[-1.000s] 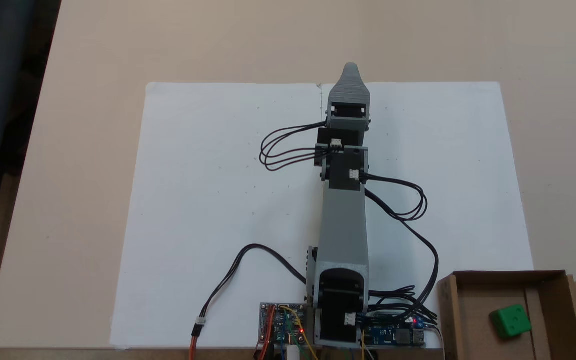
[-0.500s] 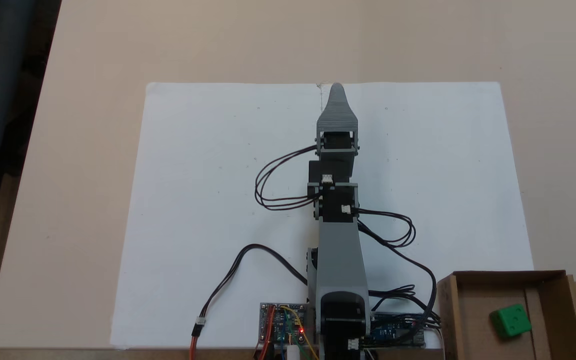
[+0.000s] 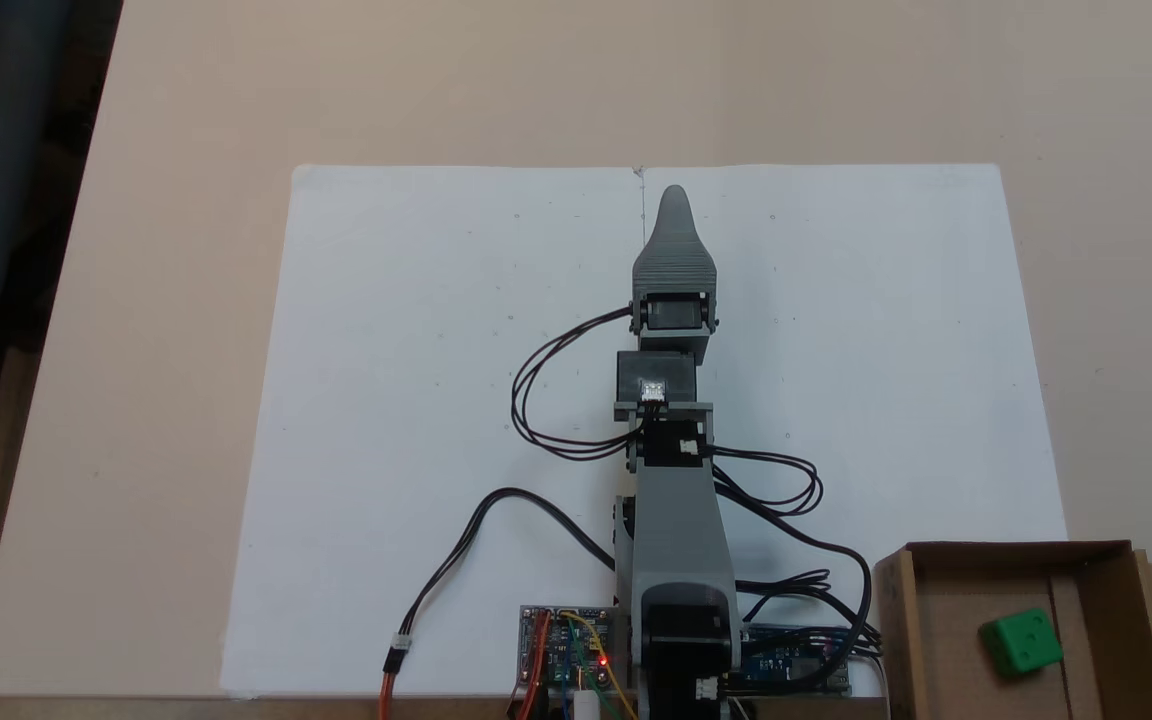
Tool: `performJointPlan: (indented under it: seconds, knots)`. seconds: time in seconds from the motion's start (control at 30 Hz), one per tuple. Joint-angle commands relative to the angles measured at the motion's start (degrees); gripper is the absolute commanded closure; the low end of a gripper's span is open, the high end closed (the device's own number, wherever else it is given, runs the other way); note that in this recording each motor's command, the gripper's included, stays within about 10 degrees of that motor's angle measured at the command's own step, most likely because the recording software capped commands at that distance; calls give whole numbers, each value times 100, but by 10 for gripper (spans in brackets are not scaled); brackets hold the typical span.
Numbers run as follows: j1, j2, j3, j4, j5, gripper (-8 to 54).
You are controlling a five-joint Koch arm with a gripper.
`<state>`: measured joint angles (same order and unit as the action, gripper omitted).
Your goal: Grasp a green dice and put it in the bin.
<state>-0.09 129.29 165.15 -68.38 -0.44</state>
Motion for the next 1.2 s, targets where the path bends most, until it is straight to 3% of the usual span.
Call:
performJointPlan:
  seconds: [0.0,0.37,1.17]
  knots:
    - [0,650,26,-965,-290,25]
    - [26,650,967,-2540,-316,21]
    - [26,650,1406,-2716,-299,8]
